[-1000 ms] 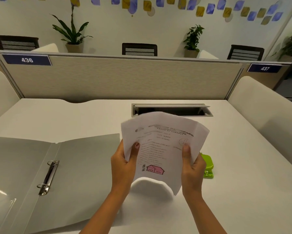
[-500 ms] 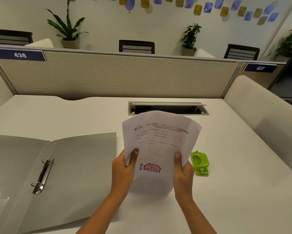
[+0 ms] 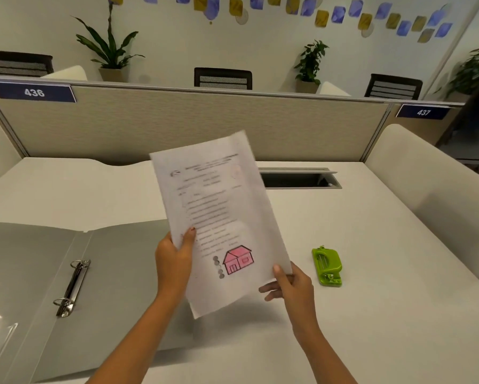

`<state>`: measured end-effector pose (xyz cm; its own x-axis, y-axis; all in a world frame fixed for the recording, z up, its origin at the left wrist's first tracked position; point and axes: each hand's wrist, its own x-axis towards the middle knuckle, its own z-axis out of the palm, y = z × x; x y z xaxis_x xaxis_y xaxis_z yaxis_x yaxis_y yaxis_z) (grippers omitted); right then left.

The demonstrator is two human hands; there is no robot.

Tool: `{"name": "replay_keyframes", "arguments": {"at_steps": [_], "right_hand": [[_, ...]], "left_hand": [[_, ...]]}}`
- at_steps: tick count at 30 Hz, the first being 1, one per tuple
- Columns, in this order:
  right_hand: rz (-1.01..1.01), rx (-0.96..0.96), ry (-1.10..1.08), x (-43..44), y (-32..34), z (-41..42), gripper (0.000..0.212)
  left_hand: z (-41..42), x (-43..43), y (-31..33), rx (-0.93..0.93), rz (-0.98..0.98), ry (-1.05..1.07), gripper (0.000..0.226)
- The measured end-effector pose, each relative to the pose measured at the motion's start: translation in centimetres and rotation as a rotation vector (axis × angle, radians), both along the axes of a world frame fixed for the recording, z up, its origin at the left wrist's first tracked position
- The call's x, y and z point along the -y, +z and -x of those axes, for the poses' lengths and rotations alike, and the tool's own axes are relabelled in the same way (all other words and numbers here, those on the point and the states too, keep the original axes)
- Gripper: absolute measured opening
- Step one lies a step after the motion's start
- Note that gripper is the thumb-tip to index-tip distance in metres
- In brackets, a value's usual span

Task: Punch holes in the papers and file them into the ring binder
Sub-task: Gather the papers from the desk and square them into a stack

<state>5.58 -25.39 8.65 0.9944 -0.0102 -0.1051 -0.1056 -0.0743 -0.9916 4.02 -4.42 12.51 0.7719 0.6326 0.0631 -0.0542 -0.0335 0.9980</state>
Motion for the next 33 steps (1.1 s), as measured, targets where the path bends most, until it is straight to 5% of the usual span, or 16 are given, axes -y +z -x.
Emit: {"name": "replay_keyframes", "arguments": {"at_steps": [8, 14, 18, 23, 27, 33], "right_hand": [[-0.528, -0.202, 0.111, -2.7, 0.7, 2.1, 0.020], [-0.329, -0.120, 0.002, -4.0, 0.8, 1.3, 0.019], [-0.133, -0.071, -0.063, -3.1, 1.0, -0.6, 0.015], [0.009, 0.022, -0.031, -1.0, 2.5, -2.8, 0.019], [0.163, 0.128, 0.064, -0.1, 4.9, -4.8, 0.020], [0.338, 0.273, 0.276, 0.4, 7.8, -6.4, 0.024]], "left_hand": [[1.0, 0.8, -1.0, -0.011, 0.345, 0.076, 0.019], [1.2, 1.0, -1.7, -0.005, 0.392, 0.081, 0.026], [0.5, -0.8, -1.1, 0.016, 0.289, 0.300, 0.054], [-0.6, -3.4, 1.0, -0.182, -0.405, 0.464, 0.091], [-2.4, -4.4, 3.9, -0.149, -0.903, 0.044, 0.102], [-5.7, -4.7, 7.9, -0.151, -1.390, -0.294, 0.079]]}}
